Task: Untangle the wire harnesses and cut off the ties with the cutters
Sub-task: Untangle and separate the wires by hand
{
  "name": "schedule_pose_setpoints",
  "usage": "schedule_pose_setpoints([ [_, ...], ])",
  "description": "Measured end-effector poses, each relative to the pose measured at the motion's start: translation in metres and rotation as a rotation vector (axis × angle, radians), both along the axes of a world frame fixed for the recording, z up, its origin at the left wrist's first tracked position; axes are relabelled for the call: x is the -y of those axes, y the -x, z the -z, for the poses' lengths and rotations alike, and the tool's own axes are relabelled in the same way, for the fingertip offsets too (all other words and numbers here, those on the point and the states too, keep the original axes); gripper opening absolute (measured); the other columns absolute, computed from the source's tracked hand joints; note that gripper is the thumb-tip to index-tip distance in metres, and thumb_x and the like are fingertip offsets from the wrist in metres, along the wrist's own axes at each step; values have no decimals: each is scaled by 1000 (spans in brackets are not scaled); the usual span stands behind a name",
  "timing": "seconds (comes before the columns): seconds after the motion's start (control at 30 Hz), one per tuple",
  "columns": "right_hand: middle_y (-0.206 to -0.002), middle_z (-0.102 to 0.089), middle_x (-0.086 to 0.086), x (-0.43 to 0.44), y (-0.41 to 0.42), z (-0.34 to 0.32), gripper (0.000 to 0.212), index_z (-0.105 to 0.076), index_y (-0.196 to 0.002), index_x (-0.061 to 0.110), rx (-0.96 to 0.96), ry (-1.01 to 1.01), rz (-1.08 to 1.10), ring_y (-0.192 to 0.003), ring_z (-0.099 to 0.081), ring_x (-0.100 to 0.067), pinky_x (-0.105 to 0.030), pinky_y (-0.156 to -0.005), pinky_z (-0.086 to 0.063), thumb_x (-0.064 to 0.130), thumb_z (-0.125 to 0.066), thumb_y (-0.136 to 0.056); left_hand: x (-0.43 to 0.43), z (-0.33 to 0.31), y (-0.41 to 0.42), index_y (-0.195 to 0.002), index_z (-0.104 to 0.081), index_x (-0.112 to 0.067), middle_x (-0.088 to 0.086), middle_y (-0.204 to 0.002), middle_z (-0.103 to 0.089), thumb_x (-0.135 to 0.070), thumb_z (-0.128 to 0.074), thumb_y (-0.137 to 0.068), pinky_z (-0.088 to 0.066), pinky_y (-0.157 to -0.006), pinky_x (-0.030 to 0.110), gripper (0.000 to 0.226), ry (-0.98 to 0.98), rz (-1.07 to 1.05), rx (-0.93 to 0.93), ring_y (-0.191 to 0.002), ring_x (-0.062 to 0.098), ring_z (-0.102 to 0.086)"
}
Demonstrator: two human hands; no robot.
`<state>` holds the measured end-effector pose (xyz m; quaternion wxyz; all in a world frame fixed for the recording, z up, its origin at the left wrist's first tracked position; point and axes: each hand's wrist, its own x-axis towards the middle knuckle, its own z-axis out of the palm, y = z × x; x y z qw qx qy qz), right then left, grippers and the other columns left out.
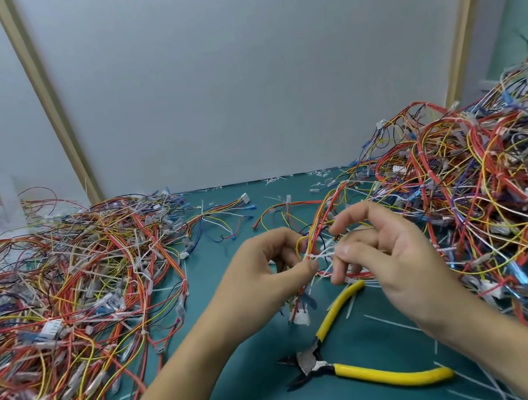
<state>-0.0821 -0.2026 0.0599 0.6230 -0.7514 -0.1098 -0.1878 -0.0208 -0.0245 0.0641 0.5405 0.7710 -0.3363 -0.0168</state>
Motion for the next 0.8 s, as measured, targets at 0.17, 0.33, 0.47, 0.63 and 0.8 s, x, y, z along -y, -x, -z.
schedule_pose_setpoints([
  [0.17, -68, -73, -9, -3, 2, -1, 13, -60, -89, 29, 38, 17, 33, -75, -63, -39, -50, -78, -47, 16, -59, -86, 1, 5, 0, -82, -62, -18, -7, -59, -54, -10, -69, -85, -35, -60, 14, 12, -64, -105, 128, -59, 6, -47],
  [0.33, -71, -74, -9, -4, 4, -1, 24, -61, -91, 26, 4, 7, 69, -74, -55, -52, -57, -68, -44, 3, -60, -95, 3, 8, -3, -81, -58, -16, -4, -57, -50, -13, -69, -81, -31, -52, 18, 12, -23, -101, 68, -48, 5, -38],
  [0.47, -71, -74, -9, -6, 6, -2, 26, -61, -90, 28, -18, 7, 75, -77, -57, -54, -64, -72, -46, 2, -58, -95, 4, 9, -6, -79, -56, -6, 4, -60, -47, -14, -69, -77, -35, -57, 29, 15, 30, -21, -88, -56, 17, -41],
  [0.63, -71, -74, -7, -4, 5, 1, 29, -62, -88, 30, 2, 22, 151, -73, -65, -41, -61, -71, -50, 2, -59, -94, -1, 2, -8, -82, -61, -9, 6, -68, -60, -17, -73, -83, -37, -58, 18, 14, 115, 142, -299, -61, 17, -53],
  [0.8, -75, -75, 1, -3, 7, -1, 26, -59, -91, 37, -26, 122, 186, -72, -62, -46, -61, -67, -50, 12, -60, -96, -3, 3, -10, -84, -63, -7, 11, -73, -63, -16, -67, -79, -45, -64, 21, 11, 133, 140, -291, -64, 15, -59],
])
